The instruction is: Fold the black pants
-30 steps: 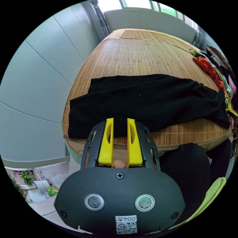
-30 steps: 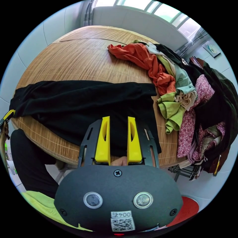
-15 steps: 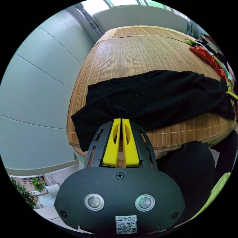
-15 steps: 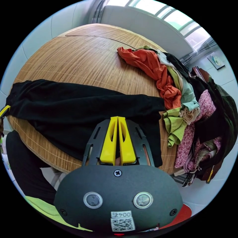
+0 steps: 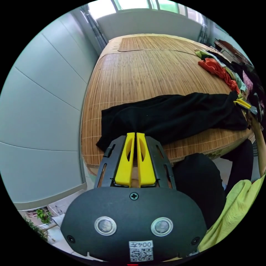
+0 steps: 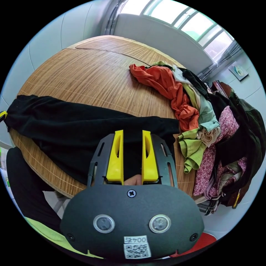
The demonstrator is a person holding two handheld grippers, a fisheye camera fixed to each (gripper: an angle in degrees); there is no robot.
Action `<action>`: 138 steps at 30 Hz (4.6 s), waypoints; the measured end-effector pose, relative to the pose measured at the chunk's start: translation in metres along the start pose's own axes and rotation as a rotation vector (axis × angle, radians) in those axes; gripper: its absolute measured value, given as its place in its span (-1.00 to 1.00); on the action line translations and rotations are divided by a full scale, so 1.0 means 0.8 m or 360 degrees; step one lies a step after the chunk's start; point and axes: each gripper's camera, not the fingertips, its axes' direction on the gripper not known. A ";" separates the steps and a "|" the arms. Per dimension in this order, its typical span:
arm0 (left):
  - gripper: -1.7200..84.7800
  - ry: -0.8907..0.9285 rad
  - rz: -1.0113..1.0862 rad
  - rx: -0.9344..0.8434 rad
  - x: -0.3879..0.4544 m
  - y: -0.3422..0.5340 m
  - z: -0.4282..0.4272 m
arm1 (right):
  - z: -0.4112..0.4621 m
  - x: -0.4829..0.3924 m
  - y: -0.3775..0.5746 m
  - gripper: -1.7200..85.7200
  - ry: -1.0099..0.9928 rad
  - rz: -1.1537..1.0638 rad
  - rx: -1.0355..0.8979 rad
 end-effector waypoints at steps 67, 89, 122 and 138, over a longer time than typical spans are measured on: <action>-0.93 0.0131 0.0316 -0.0283 -0.010 -0.215 -0.053 | 0.580 0.392 0.237 -0.98 -0.1407 0.0828 0.0102; -0.80 -0.0312 -0.0043 -0.0125 0.037 -0.286 0.092 | 0.572 0.389 0.219 -0.75 -0.0897 0.0620 0.0120; -0.93 0.0082 0.0139 -0.0305 0.095 -0.029 0.205 | 0.313 0.237 0.387 -0.78 -0.0149 0.0230 -0.0431; -0.96 0.0018 0.0036 -0.0197 0.093 -0.054 0.238 | 0.357 0.045 0.150 -0.79 -0.0262 -0.0216 0.0040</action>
